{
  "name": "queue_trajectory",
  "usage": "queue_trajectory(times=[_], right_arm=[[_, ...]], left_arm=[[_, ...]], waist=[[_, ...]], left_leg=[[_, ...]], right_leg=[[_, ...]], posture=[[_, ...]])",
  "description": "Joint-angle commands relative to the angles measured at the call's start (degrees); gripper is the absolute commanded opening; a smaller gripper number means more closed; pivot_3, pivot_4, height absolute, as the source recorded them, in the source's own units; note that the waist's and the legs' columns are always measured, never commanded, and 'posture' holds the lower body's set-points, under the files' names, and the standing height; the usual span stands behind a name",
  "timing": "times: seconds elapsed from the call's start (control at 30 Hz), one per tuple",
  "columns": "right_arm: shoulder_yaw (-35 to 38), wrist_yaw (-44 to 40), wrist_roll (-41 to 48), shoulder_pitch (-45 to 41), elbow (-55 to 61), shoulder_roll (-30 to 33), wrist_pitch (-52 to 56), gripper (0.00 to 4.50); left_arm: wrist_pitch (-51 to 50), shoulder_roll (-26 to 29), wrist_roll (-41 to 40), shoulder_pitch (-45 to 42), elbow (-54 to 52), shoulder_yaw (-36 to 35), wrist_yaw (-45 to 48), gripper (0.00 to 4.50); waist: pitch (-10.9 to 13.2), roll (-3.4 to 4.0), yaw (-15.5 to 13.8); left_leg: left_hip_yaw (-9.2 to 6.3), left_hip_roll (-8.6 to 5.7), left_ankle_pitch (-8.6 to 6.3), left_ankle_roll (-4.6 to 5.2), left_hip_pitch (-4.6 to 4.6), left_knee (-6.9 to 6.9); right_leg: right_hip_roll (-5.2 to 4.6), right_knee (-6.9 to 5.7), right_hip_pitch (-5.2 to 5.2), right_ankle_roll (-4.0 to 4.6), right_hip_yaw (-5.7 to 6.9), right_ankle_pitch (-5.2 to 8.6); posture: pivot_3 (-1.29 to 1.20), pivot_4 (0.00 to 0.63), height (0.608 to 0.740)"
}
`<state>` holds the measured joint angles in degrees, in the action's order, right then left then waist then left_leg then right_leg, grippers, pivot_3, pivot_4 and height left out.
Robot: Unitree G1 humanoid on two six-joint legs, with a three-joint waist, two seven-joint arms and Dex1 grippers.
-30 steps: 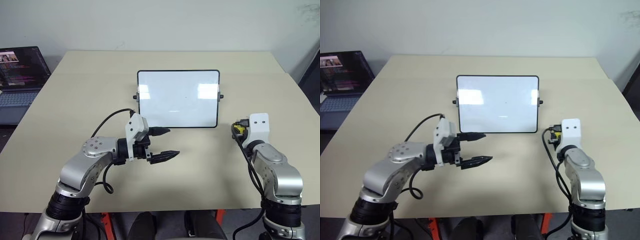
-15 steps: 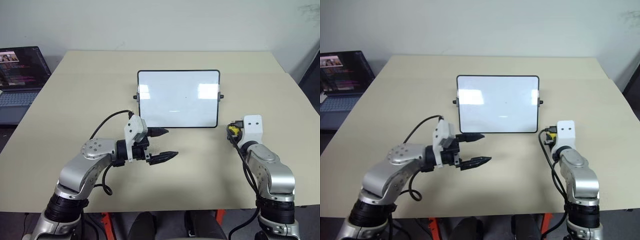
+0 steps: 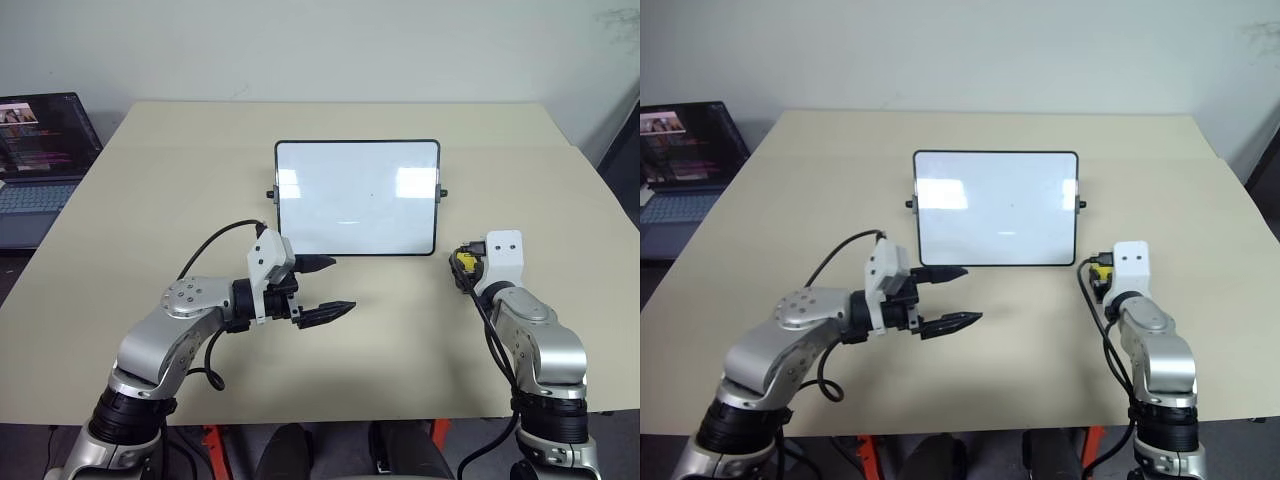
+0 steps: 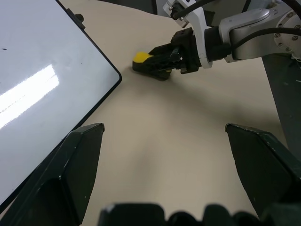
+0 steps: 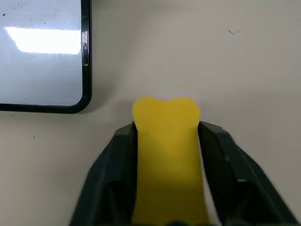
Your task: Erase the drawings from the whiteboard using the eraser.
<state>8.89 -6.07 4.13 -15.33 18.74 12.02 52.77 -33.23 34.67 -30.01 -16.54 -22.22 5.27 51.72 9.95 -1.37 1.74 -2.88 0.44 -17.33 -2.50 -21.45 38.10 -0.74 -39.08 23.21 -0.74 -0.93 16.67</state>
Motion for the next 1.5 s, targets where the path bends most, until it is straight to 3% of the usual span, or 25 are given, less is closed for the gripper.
queue_trajectory(times=[0.03, 0.1, 0.13, 0.47, 0.67, 0.9, 1.13, 1.3, 1.5], right_arm=[[0.3, 0.0, 0.5, -1.1, 1.0, 0.5, -1.3, 3.63], [0.3, 0.1, 0.5, -1.2, 1.0, 0.4, -1.2, 4.37], [0.3, 0.1, 0.4, -1.2, 1.0, 0.4, -1.3, 4.47], [1.4, 1.1, 1.2, -1.9, 4.6, -0.4, 0.6, 4.47], [3.7, 1.3, 2.1, -0.3, 8.8, 0.4, -1.1, 4.47], [7.6, 0.5, 3.3, 7.5, 13.4, -0.5, -10.1, 4.47], [7.0, -2.9, 3.6, 19.3, 13.2, -1.3, -25.9, 4.47], [5.5, -3.9, 5.1, 27.7, 12.9, -4.4, -32.6, 4.47], [5.4, -3.3, 5.8, 30.8, 11.9, -6.8, -36.1, 4.47]], left_arm=[[1.2, 0.3, 0.3, -0.6, -1.6, -0.9, -0.3, 4.50], [1.2, 0.3, 0.3, -0.7, -1.6, -0.9, -0.3, 4.50], [1.2, 0.3, 0.3, -0.7, -1.5, -0.8, -0.4, 4.50], [2.5, -0.2, 1.6, -0.5, -1.5, -1.4, -1.8, 4.50], [8.6, -5.3, 7.7, 3.4, -1.5, -4.5, -12.8, 4.50], [12.4, -11.8, 14.8, 14.8, -4.9, -5.0, -25.6, 4.50], [15.6, -18.2, 21.9, 21.1, -5.9, -6.3, -37.0, 4.50], [19.0, -21.3, 23.6, 25.8, -5.7, -8.3, -41.2, 4.50], [21.6, -25.0, 24.0, 30.3, -5.4, -11.1, -45.0, 4.50]], waist=[[0.0, 0.00, 0.0], [0.0, 0.00, 0.0], [0.0, 0.00, 0.0], [0.0, 0.00, 0.0], [0.0, 0.02, 0.0], [-0.1, 0.07, -0.1], [-0.2, 0.17, -0.1], [-0.6, 0.22, -0.1], [-0.6, 0.26, -0.1]], left_leg=[[0.00, 0.00, 0.00, 0.00, 0.00, 0.00], [0.00, 0.00, 0.00, 0.00, 0.00, 0.00], [0.00, 0.00, 0.00, 0.00, 0.00, 0.00], [0.00, 0.00, 0.00, 0.00, 0.00, 0.00], [0.01, 0.00, 0.00, 0.00, 0.00, 0.01], [0.00, 0.00, -0.01, 0.01, -0.03, 0.00], [0.03, 0.00, -0.01, 0.01, 0.10, 0.01], [0.05, 0.00, -0.01, 0.01, 0.19, -0.01], [0.08, 0.01, -0.02, 0.02, 0.68, -0.04]], right_leg=[[0.00, 0.00, 0.00, 0.00, 0.00, 0.00], [0.00, 0.00, 0.00, 0.00, 0.00, 0.00], [0.00, 0.00, 0.00, 0.00, 0.00, 0.00], [0.00, -0.01, 0.00, 0.00, 0.00, 0.00], [-0.01, 0.00, 0.00, 0.00, -0.02, 0.00], [-0.05, 0.01, 0.00, -0.01, -0.02, 0.00], [-0.04, -0.05, -0.09, -0.01, -0.03, 0.00], [-0.04, -0.05, -0.16, -0.01, -0.04, 0.01], [-0.04, 0.05, -0.67, -0.02, -0.07, 0.02]], posture=[[0.00, 0.150, 0.740], [0.00, 0.150, 0.740], [0.00, 0.150, 0.740], [0.00, 0.150, 0.740], [0.00, 0.150, 0.740], [0.00, 0.150, 0.740], [0.00, 0.150, 0.740], [0.00, 0.150, 0.740], [0.00, 0.150, 0.740]])
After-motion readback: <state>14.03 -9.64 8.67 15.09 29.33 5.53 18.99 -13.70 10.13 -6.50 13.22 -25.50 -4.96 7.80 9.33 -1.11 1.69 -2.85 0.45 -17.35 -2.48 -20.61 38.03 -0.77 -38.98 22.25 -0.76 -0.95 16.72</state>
